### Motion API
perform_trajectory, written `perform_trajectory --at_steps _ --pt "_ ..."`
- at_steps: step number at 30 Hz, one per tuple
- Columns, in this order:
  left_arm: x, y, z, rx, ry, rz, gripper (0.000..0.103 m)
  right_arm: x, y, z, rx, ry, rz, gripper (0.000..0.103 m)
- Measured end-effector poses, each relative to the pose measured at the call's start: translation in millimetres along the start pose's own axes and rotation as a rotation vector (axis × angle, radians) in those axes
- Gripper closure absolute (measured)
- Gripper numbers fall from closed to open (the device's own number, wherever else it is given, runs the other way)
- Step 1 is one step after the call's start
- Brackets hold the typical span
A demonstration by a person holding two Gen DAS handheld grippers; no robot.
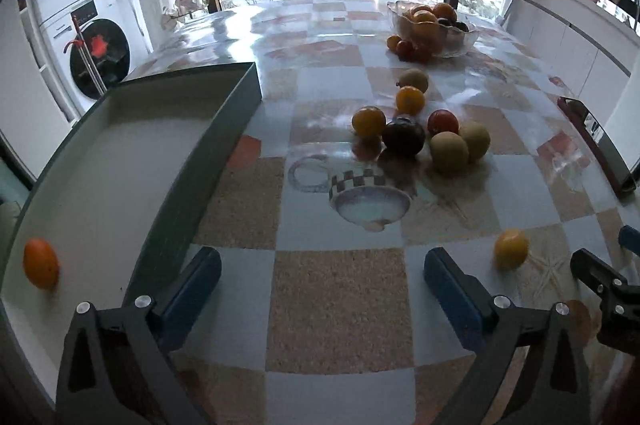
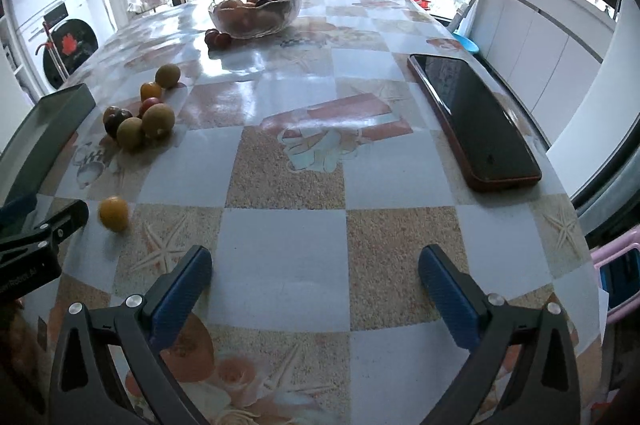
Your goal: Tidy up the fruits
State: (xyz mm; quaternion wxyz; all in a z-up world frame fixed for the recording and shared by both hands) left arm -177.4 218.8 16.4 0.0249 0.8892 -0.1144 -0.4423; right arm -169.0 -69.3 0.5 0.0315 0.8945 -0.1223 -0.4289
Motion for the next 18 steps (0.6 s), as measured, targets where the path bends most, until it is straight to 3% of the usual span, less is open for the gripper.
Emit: perform_trajectory --at_steps 18 --pt "2.0 1.1 -1.5 0.0 0.0 0.0 0.001 -0.5 0.1 1.1 0.003 0.001 0.002 0.0"
Point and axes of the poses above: each gripper's, at about its wrist camera, not at the fingertips, and x roughly the way its jaws point, y to its right, z to its underside, the point moved 1 cm from there along x, roughly the way its jaws point, and after that the axes turned 13 degrees about z, right-handed, at the moved point
